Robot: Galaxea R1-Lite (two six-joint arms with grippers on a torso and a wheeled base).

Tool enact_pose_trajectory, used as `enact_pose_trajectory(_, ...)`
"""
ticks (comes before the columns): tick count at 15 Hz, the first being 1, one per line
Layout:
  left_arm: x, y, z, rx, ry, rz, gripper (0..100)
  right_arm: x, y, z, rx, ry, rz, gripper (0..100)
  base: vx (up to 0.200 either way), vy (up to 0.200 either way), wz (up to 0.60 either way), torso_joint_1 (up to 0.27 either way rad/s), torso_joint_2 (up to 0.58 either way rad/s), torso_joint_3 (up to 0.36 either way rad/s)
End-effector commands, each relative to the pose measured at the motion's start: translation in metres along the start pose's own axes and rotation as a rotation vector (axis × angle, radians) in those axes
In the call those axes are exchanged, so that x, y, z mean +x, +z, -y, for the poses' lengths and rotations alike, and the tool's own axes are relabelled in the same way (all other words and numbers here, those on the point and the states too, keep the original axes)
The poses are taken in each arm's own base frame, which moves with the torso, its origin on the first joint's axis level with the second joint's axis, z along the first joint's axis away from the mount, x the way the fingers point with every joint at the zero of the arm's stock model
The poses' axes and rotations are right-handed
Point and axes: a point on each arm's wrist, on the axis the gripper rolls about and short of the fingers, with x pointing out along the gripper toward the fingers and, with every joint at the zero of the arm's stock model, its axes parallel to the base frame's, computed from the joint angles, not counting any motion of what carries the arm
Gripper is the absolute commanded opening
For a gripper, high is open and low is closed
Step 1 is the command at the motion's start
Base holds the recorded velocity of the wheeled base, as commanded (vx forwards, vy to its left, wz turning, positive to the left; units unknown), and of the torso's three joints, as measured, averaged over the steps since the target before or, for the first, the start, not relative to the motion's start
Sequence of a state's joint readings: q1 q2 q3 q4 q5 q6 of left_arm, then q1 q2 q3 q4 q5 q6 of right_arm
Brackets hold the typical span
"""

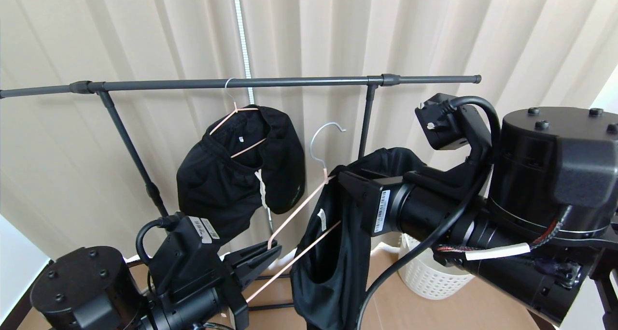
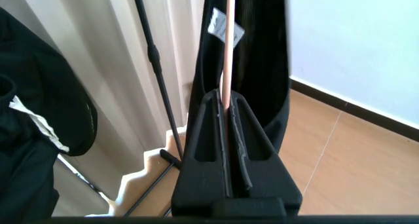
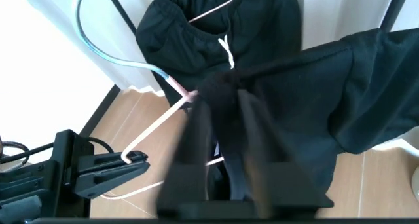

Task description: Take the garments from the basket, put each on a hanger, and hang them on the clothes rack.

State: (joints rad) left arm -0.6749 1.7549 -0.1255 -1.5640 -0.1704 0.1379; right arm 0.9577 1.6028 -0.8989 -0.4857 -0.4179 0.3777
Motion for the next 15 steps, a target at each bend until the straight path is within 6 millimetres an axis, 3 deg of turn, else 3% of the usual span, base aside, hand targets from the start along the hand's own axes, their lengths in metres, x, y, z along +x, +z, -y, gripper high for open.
enact_pose_trajectory(1,-0.001,0.001,0.000,0.001,0.001,0.005,0,-0.002,0.000,0.002,-0.013,-0.004,0.002,100,0.000,0.000,0.00,0.000,0.00,0.000)
enact_pose_trajectory(5,0.000,0.001,0.000,-0.001,0.002,0.004,0,-0.012,0.020,0.021,-0.027,-0.050,0.061,100,0.000,0.000,0.00,0.000,0.00,0.000)
enact_pose_trajectory(12,0.000,0.001,-0.001,0.001,0.002,0.004,0,-0.021,0.020,0.031,-0.084,-0.027,0.049,100,0.000,0.000,0.00,0.000,0.00,0.000)
enact_pose_trajectory(15,-0.003,0.001,-0.001,0.000,0.003,0.008,0,-0.033,0.025,0.068,-0.186,0.037,0.019,100,0.000,0.000,0.00,0.000,0.00,0.000)
